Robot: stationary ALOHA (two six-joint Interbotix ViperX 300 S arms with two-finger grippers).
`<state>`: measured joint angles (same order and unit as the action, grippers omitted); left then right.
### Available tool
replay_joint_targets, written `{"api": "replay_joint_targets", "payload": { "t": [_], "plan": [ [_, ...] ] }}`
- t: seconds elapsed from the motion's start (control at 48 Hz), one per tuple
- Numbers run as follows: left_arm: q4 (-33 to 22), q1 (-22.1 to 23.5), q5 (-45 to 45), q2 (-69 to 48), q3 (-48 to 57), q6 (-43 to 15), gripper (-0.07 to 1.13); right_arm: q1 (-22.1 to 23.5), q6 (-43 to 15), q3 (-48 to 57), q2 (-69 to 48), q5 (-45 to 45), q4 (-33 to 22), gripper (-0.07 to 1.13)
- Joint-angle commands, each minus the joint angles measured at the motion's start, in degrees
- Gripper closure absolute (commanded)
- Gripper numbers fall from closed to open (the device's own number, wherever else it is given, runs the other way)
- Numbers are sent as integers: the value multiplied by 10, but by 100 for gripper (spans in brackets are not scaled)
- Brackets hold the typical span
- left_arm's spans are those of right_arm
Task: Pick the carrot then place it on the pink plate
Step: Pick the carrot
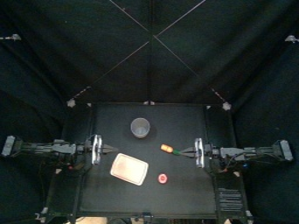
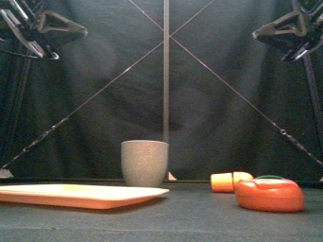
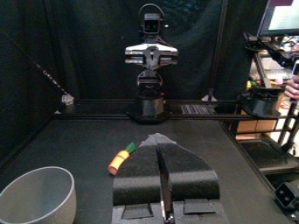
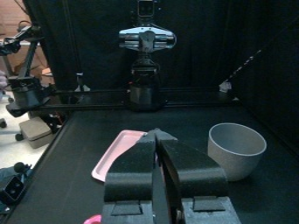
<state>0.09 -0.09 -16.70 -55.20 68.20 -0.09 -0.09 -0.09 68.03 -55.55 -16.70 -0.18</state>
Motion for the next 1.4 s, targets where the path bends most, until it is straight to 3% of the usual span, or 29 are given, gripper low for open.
{"api": "replay_joint_targets", "payload": {
  "t": [0.021,0.271,0.542,0.688,1.083,1.167,1.396],
  "plan": [
    [1,-6,-32,-8,1,-2,111,22,-6,-7,19,4,11,104],
    [1,-7,-39,-15,10,-1,109,100,-20,-44,115,143,26,101],
    [1,-7,-35,-15,11,-1,109,104,-20,-90,216,214,16,96],
    [1,-7,-25,-15,11,-1,109,105,-22,-86,245,214,20,79],
    [1,-7,-18,-16,11,-1,109,107,-22,-103,352,212,32,5],
    [1,-7,-18,-15,11,-1,109,112,-22,-113,377,212,32,0],
    [1,-7,-17,-15,11,-1,109,130,-20,-146,449,212,27,1]
  ]
}}
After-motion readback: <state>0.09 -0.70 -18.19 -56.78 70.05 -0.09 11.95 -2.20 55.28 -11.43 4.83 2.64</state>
